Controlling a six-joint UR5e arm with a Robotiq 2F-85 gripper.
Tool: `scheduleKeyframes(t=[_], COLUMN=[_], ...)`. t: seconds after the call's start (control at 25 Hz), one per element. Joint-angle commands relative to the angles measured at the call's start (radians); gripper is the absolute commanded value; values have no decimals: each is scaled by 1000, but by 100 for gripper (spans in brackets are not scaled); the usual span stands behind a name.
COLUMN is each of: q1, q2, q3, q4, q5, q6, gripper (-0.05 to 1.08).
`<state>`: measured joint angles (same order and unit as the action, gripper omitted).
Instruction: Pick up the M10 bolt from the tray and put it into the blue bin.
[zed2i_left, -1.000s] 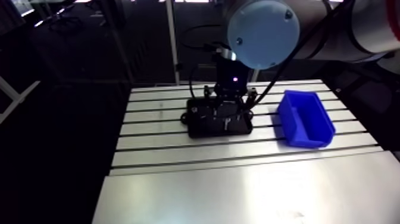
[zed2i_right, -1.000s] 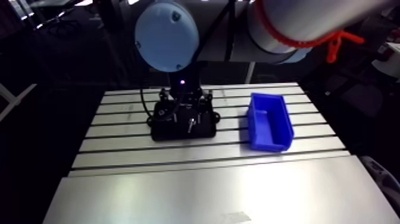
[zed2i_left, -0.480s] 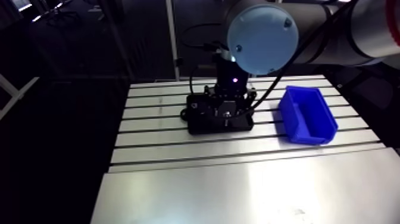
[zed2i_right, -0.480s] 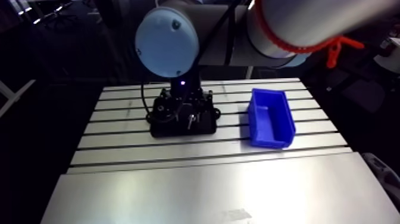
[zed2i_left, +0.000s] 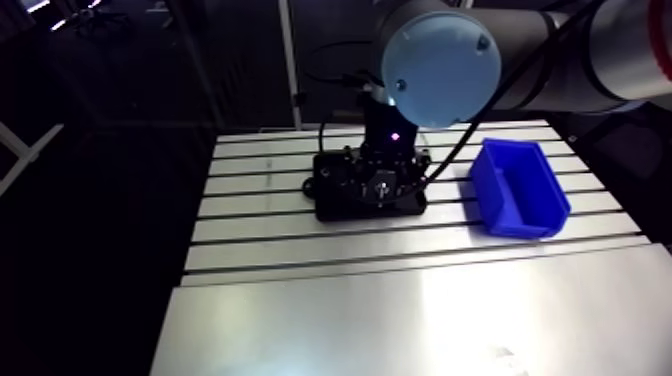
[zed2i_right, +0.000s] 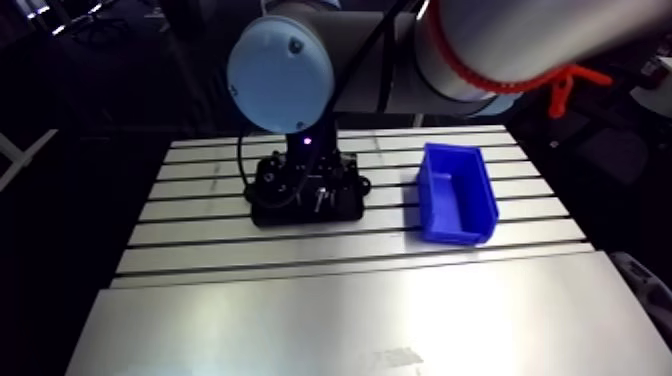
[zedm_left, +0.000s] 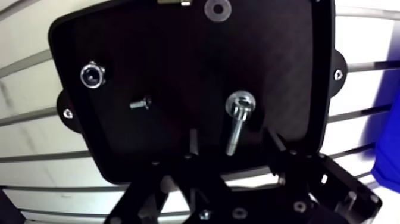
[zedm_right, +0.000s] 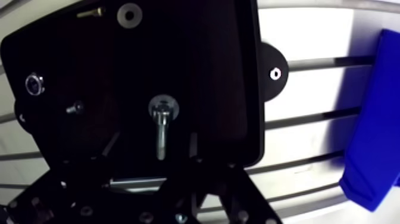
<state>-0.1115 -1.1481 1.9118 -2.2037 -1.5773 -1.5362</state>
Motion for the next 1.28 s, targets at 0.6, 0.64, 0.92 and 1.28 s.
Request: scheduleKeyframes(t=[0.6, 0.64, 0.92, 1.28], q1=[0, 0, 1, 0], q2=[3, 3, 3, 3], q3=[3, 3, 3, 3], q4=[-14, -14, -15, -21], q5=[0, 0, 1, 0], q6=[0, 0, 0, 0], gripper=[54, 56, 62, 67])
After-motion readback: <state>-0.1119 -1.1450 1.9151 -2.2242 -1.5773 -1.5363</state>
